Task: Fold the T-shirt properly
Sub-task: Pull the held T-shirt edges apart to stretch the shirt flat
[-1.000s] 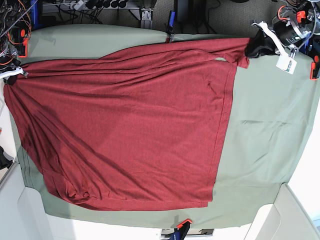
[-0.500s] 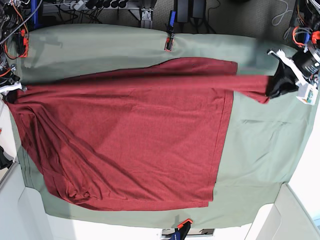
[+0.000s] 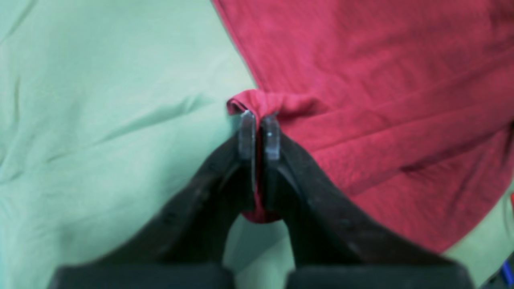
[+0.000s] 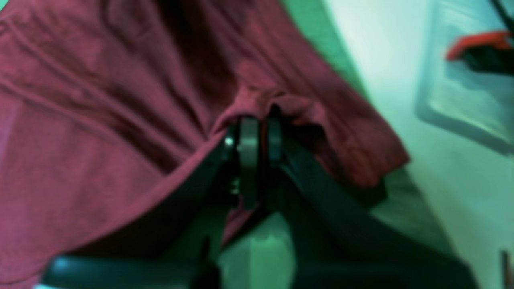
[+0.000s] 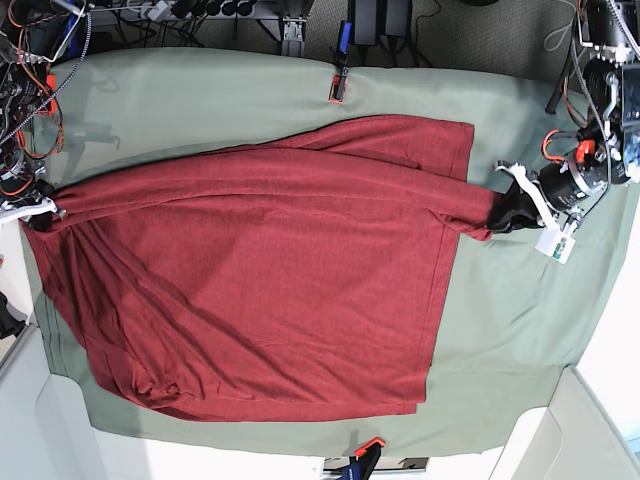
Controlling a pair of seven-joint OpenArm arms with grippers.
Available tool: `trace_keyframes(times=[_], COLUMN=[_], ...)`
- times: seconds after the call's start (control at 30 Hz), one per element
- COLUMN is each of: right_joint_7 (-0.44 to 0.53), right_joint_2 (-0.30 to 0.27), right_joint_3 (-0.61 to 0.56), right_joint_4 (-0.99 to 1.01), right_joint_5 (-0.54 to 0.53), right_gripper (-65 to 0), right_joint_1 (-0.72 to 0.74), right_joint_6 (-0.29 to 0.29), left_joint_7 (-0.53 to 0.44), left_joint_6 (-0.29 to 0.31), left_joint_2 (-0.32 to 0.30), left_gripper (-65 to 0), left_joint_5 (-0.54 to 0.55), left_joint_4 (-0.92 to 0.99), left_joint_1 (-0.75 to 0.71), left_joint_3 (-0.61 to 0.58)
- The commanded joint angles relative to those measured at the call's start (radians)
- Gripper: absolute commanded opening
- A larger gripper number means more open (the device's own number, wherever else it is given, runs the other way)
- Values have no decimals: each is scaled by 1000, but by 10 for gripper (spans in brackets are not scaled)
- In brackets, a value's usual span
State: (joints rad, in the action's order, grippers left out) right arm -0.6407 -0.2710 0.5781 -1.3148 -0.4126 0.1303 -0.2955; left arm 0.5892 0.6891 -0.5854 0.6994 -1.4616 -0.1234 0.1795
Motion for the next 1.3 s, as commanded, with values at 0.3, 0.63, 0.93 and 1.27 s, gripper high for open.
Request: trace_keyframes(times=[0.3,0.63,0.93,1.27], right_joint_7=[7,-26,-54,-41], right_joint_2=[-12,-12,-12,-11], right_joint_3=[2,2,3,56], right_joint_4=[-11,-12,-12,-64], right_joint_5=[-21,-33,-66,-93], right_gripper=[-342,-342,-342,-342], right_joint_1=[21,21,19,-99], right_joint_6=[-16,-16,-16,-23], left_joint_7=[439,340,333,332], left_joint_6=[9,9,9,9], left_joint_2=[-44,2,33,126], left_gripper=[-289,-289,-289,-289], left_joint_5=[451,353,337,357], left_joint_4=[-12,-151,-151,-151], left_joint_1=[-8,-280,-281,-276], left_joint_3=[-1,183,155,154])
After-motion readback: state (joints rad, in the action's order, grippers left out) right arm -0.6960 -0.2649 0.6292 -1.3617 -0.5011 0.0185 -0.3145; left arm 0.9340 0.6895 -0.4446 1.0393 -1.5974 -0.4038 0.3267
